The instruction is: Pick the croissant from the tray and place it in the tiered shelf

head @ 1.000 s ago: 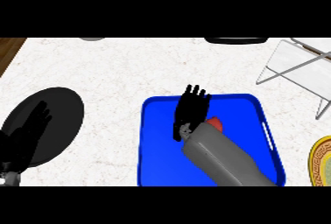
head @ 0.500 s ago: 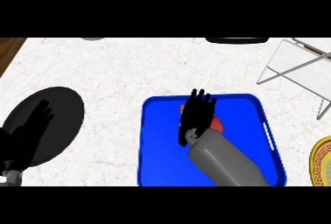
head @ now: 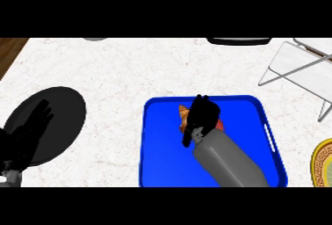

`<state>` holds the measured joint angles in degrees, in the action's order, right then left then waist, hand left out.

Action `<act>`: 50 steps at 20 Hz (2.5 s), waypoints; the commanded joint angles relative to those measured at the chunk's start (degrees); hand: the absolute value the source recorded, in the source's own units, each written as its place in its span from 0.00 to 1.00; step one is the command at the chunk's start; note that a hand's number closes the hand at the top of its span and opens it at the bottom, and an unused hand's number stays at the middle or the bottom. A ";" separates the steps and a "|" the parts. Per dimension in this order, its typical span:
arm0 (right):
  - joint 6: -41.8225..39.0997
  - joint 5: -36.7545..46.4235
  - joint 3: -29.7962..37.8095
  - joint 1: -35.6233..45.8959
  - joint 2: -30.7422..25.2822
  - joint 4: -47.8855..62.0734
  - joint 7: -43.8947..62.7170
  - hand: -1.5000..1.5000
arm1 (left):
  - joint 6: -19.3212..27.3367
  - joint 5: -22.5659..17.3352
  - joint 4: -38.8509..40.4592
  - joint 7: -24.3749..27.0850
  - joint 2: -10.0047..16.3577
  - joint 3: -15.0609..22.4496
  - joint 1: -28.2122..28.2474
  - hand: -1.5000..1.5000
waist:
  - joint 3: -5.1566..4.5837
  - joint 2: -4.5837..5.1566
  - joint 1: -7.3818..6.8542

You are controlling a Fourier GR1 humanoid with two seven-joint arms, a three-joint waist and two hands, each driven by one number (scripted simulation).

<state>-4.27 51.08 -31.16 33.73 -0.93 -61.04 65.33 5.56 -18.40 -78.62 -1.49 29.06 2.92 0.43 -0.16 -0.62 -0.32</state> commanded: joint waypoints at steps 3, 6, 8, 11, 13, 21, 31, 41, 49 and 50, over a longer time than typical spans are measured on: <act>0.69 3.60 -0.10 -2.62 0.89 3.74 3.16 1.00 | 1.56 2.40 -2.35 -0.78 -2.34 0.67 1.65 0.50 | 0.17 0.59 -0.09; -3.13 4.01 0.63 -2.29 -1.18 -0.11 3.01 1.00 | 0.15 1.39 -3.79 -0.95 -1.16 -1.56 2.72 0.50 | 0.16 0.48 0.07; -0.25 5.51 -0.63 0.60 0.87 3.99 4.00 1.00 | -2.47 1.12 -1.57 -1.92 0.17 -1.87 0.93 0.50 | 0.16 0.67 -0.35; -3.93 9.68 -0.79 -1.22 -0.15 -1.66 4.29 1.00 | 1.28 3.37 -4.48 -2.87 -2.74 -0.59 1.46 0.50 | 0.16 0.49 0.22; -1.24 11.24 -1.88 -1.59 0.88 -3.70 5.05 1.00 | -2.01 1.86 -1.92 -2.47 -0.80 -3.51 1.10 0.50 | 0.16 0.54 0.07; -1.05 -1.97 15.72 -6.53 -21.68 -17.65 -23.18 1.00 | -1.52 2.95 -2.27 -2.92 -2.37 -3.00 0.76 0.50 | 0.19 0.47 1.04; -7.11 -8.86 26.49 -9.48 -22.84 -41.97 -13.93 1.00 | -0.51 5.10 -3.21 -2.68 -5.40 -2.57 1.84 0.50 | 0.16 0.27 0.94; -15.96 -19.72 40.37 -6.13 -25.69 -65.22 -0.49 1.00 | -2.73 4.36 -5.18 -3.62 -3.81 -5.20 2.92 0.50 | 0.14 0.24 0.82; -17.92 -21.06 44.78 6.63 -32.15 -58.83 3.52 1.00 | -4.27 6.56 -0.16 0.07 -5.71 -5.52 2.05 0.50 | 0.06 0.50 0.24; -18.44 -22.20 46.44 7.75 -33.45 -59.18 3.28 1.00 | -3.64 7.37 2.00 -0.77 -6.13 -5.17 -0.85 0.50 | 0.06 0.51 0.64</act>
<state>-17.91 30.12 12.89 35.79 -30.82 -121.30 60.32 2.34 -11.98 -80.09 -3.12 23.53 -2.06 1.94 -0.07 -0.20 0.15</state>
